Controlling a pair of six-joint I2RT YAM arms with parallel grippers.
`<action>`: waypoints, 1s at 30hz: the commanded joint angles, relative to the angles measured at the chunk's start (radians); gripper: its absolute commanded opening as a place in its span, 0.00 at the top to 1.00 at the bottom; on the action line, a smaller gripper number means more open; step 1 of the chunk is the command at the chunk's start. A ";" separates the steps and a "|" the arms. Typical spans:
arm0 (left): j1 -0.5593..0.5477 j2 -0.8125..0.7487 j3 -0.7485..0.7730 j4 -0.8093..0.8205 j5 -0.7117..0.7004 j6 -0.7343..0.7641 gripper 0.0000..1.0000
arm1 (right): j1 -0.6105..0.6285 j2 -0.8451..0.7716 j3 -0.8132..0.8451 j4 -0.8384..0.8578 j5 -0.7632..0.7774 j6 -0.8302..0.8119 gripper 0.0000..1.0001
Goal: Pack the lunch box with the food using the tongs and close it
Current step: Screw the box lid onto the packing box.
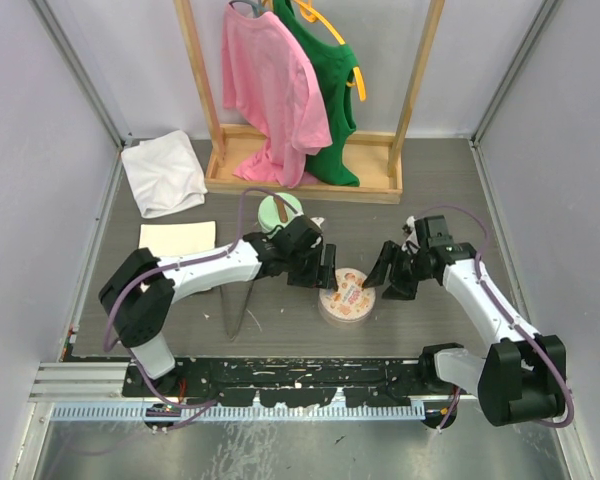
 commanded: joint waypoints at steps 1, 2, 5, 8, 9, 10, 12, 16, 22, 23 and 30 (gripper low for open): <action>-0.018 -0.060 -0.011 0.025 0.021 -0.006 0.32 | 0.008 -0.032 -0.093 -0.033 -0.102 0.052 0.35; -0.024 -0.056 -0.014 0.028 0.024 -0.009 0.33 | 0.008 -0.030 -0.107 -0.027 -0.091 0.052 0.36; -0.034 -0.035 -0.022 0.042 0.036 -0.016 0.37 | 0.009 0.003 -0.143 0.009 -0.062 0.060 0.42; -0.041 -0.012 -0.012 0.014 0.032 -0.008 0.51 | 0.010 0.044 -0.171 0.033 -0.015 0.070 0.49; -0.042 -0.002 -0.004 -0.011 0.021 -0.002 0.54 | 0.013 0.042 -0.181 0.047 -0.008 0.087 0.53; -0.045 0.000 0.000 -0.030 0.008 0.005 0.55 | 0.018 0.035 -0.187 0.057 -0.005 0.098 0.60; -0.048 -0.007 -0.014 -0.042 -0.011 0.008 0.57 | 0.021 0.016 -0.192 0.059 0.032 0.118 0.68; -0.049 -0.020 -0.041 -0.044 -0.014 0.000 0.58 | 0.028 0.003 -0.213 0.064 0.081 0.133 0.74; -0.051 -0.041 -0.048 -0.044 -0.030 0.001 0.59 | 0.040 0.013 -0.225 0.077 0.094 0.136 0.75; -0.051 -0.050 -0.049 -0.044 -0.041 0.001 0.58 | 0.040 -0.002 -0.218 0.081 0.089 0.135 0.72; -0.050 -0.153 -0.040 -0.058 -0.140 0.017 0.47 | 0.041 -0.104 -0.072 0.084 0.160 0.124 0.51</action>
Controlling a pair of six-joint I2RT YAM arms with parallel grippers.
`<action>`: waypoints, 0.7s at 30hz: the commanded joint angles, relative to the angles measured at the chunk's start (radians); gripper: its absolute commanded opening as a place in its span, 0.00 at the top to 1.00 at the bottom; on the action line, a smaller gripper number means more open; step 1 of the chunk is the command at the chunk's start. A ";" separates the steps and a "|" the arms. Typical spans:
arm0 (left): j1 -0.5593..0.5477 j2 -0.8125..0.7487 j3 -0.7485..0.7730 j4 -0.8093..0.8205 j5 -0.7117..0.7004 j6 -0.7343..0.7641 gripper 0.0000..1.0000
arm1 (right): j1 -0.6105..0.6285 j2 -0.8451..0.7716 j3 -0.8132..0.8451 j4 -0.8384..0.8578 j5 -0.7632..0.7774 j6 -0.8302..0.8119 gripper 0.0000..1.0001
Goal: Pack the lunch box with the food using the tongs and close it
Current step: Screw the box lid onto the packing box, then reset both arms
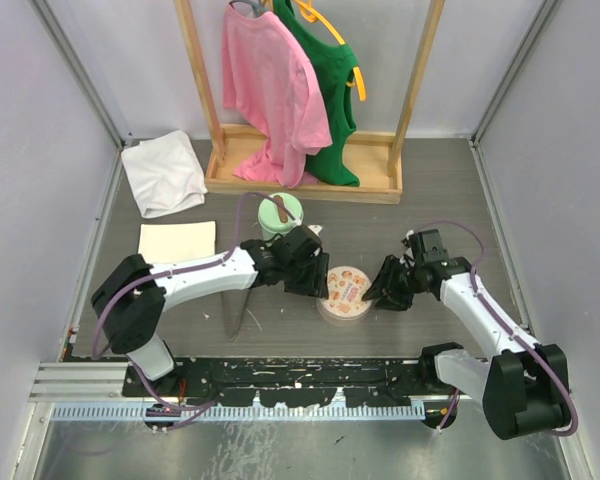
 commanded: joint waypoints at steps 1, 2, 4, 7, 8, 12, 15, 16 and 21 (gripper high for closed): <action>-0.004 -0.119 0.008 -0.025 -0.095 0.019 0.45 | -0.001 -0.047 0.110 0.020 0.220 -0.016 0.51; -0.004 -0.137 0.011 -0.027 -0.109 0.023 0.44 | -0.003 -0.055 0.126 0.021 0.259 -0.013 0.50; -0.003 -0.173 0.012 -0.032 -0.136 0.032 0.43 | -0.003 -0.076 0.153 0.026 0.299 -0.012 0.50; 0.002 -0.238 0.002 -0.039 -0.183 0.044 0.37 | -0.003 -0.109 0.178 0.058 0.326 -0.016 0.49; 0.006 -0.260 -0.004 -0.043 -0.206 0.049 0.34 | -0.003 -0.120 0.184 0.070 0.330 -0.018 0.49; 0.030 -0.380 -0.034 -0.064 -0.291 0.080 0.23 | -0.003 -0.171 0.231 0.090 0.413 -0.052 0.48; 0.053 -0.503 -0.057 -0.089 -0.371 0.113 0.12 | -0.003 -0.233 0.272 0.104 0.506 -0.083 0.47; 0.063 -0.538 -0.063 -0.097 -0.395 0.130 0.08 | -0.003 -0.259 0.279 0.112 0.537 -0.088 0.46; 0.125 -0.703 -0.051 -0.176 -0.497 0.243 0.02 | -0.003 -0.384 0.277 0.179 0.657 -0.103 0.21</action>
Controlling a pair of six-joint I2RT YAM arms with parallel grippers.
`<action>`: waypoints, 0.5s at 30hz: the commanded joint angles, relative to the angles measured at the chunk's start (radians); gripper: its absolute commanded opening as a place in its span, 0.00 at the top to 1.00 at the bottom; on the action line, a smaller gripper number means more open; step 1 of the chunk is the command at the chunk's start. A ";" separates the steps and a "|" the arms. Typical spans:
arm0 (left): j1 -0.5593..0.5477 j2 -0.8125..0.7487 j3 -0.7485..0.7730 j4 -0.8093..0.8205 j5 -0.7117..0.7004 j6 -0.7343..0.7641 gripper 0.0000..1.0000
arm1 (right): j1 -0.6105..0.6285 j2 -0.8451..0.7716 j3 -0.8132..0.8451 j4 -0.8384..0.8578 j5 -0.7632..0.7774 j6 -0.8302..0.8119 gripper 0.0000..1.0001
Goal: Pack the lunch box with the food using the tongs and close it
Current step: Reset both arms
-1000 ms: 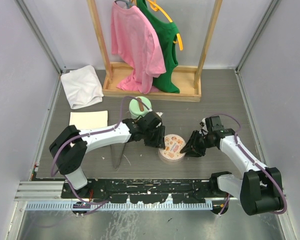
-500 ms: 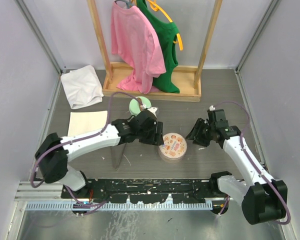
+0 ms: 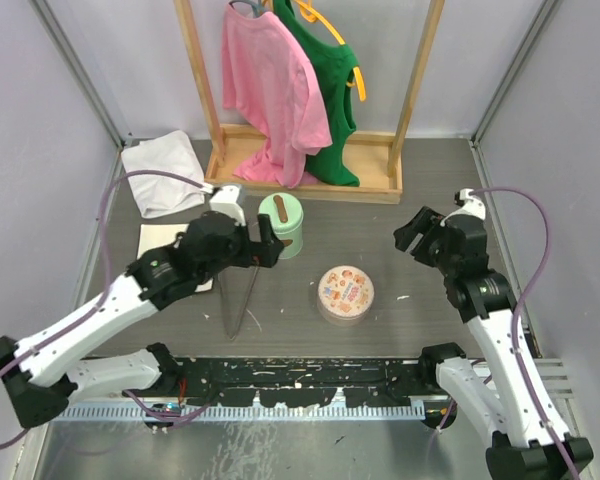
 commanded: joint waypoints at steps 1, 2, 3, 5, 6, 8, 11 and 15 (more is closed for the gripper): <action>0.054 -0.134 0.019 -0.071 -0.154 0.126 0.02 | -0.001 -0.094 0.042 0.095 0.166 -0.026 0.09; 0.076 -0.160 0.024 -0.089 -0.168 0.141 0.02 | -0.002 -0.104 0.041 0.098 0.181 -0.022 0.02; 0.094 -0.181 0.027 -0.104 -0.178 0.160 0.02 | -0.001 -0.114 0.040 0.104 0.182 -0.027 0.00; 0.126 -0.217 0.033 -0.135 -0.205 0.193 0.02 | -0.002 -0.121 0.043 0.114 0.171 -0.053 0.00; 0.144 -0.229 0.038 -0.151 -0.206 0.212 0.02 | -0.001 -0.124 0.044 0.116 0.177 -0.056 0.00; 0.186 -0.233 0.048 -0.178 -0.204 0.246 0.02 | -0.001 -0.125 0.040 0.129 0.185 -0.065 0.00; 0.257 -0.232 0.074 -0.229 -0.216 0.270 0.02 | -0.002 -0.126 0.046 0.175 0.205 -0.131 0.00; 0.441 -0.266 0.100 -0.250 -0.186 0.296 0.02 | -0.001 -0.211 0.031 0.306 0.161 -0.210 0.00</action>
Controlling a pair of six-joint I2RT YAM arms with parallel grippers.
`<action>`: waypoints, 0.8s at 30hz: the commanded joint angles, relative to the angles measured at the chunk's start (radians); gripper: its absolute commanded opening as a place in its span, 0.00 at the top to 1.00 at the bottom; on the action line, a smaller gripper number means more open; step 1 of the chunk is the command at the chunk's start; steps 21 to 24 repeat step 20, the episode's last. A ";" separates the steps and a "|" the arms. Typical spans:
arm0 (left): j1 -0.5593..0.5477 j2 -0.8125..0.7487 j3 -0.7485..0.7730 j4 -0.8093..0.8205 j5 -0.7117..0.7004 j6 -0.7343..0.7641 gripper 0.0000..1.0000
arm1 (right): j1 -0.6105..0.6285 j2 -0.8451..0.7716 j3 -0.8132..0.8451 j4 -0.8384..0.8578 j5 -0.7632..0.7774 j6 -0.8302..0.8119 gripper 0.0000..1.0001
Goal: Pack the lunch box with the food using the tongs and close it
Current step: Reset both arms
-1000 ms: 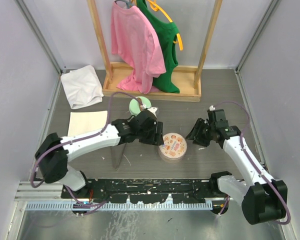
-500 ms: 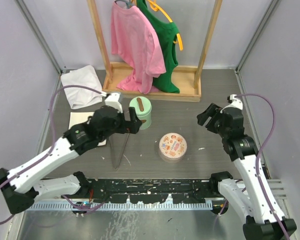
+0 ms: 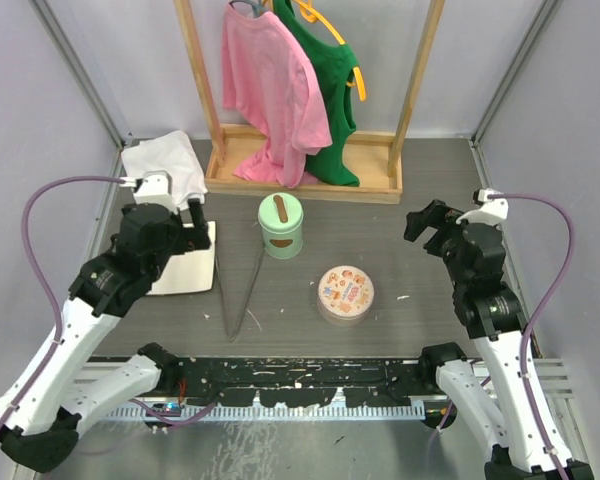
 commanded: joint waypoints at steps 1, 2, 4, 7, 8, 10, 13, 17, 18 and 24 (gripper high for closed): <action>0.224 -0.038 0.065 -0.039 0.061 0.068 0.02 | -0.001 -0.090 0.017 0.238 -0.001 -0.118 0.00; 0.321 -0.036 0.072 -0.049 0.114 0.062 0.02 | -0.001 -0.095 0.026 0.249 -0.003 -0.139 0.00; 0.462 -0.020 0.095 -0.075 0.213 0.054 0.02 | -0.001 -0.066 0.085 0.219 -0.006 -0.175 0.00; 0.624 0.007 0.159 -0.140 0.323 0.047 0.02 | -0.002 0.028 0.234 0.098 -0.005 -0.227 0.00; 0.638 0.004 0.178 -0.147 0.323 0.049 0.02 | -0.002 0.060 0.284 0.060 -0.008 -0.242 0.00; 0.640 -0.014 0.209 -0.144 0.288 0.029 0.02 | -0.001 0.116 0.371 -0.010 0.001 -0.252 0.00; 0.640 -0.037 0.237 -0.144 0.264 -0.005 0.02 | -0.001 0.157 0.433 -0.049 0.078 -0.209 0.00; 0.640 -0.065 0.249 -0.146 0.271 -0.006 0.02 | -0.001 0.150 0.443 -0.022 0.113 -0.166 0.00; 0.640 -0.070 0.250 -0.146 0.276 -0.004 0.02 | -0.002 0.158 0.454 -0.034 0.129 -0.156 0.00; 0.640 -0.077 0.246 -0.144 0.285 -0.004 0.02 | -0.001 0.163 0.463 -0.051 0.131 -0.165 0.00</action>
